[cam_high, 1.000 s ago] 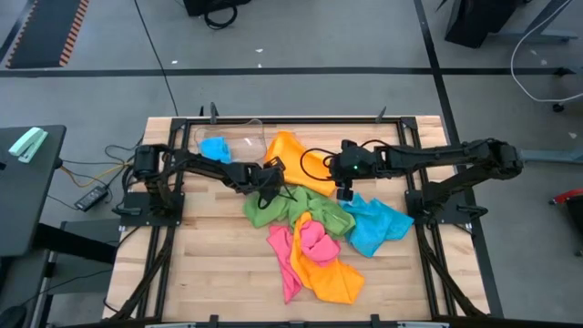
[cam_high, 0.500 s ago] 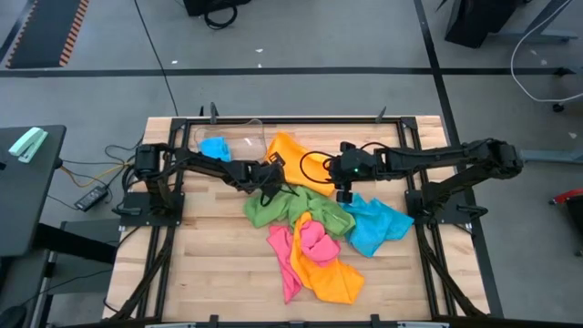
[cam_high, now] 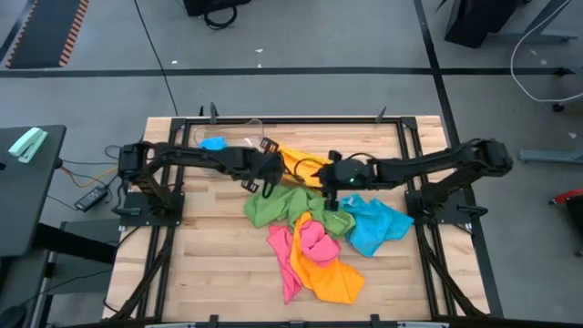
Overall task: Fold microfiber towels
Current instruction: Fold the top orange microfiber towel
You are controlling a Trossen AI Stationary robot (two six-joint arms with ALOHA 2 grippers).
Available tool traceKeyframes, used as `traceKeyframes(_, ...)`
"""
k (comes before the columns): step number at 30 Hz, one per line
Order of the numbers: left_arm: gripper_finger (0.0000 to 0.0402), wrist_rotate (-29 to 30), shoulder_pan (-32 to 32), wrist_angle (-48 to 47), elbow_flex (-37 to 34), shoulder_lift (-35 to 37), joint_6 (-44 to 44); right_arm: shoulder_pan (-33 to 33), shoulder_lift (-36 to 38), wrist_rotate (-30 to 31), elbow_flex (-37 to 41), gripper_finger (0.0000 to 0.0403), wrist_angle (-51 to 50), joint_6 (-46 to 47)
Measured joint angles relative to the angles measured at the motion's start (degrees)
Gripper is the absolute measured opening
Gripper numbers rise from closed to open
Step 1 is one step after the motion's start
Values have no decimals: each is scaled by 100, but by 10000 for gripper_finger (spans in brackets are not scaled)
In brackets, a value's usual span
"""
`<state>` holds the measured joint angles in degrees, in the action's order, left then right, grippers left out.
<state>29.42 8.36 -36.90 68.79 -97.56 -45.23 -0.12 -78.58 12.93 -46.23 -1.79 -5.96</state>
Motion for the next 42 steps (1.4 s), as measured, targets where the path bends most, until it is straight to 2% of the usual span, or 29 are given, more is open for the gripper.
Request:
traceKeyframes(5, 10, -528, 85, -693, 635, 4, 895, 149, -716, 215, -36, 169, 785, -260)
traceKeyframes(8, 19, -596, 70, -959, 908, 16, 1084, 92, -1027, 579, -198, 169, 802, -358)
traceKeyframes(13, 8, -603, 41, -1179, 1208, 17, 1314, -145, -1354, 633, -350, 169, 1125, -425)
traceKeyframes(19, 21, -663, 41, -1557, 1392, 15, 1495, -350, -1391, 565, -341, 176, 1413, -605)
traceKeyframes(26, 8, -670, 41, -1737, 1624, 15, 1830, -441, -1388, 257, -346, 232, 1825, -612)
traceKeyframes(30, 20, -670, 41, -1749, 1683, 15, 1923, -419, -1388, 218, -346, 253, 1935, -623)
traceKeyframes(37, 8, -668, 41, -1780, 1683, 15, 2068, -477, -1573, 212, -351, 250, 2064, -625)
traceKeyframes(42, 23, -666, 40, -1851, 1681, 15, 2064, -563, -1812, 196, -341, 246, 2081, -597)
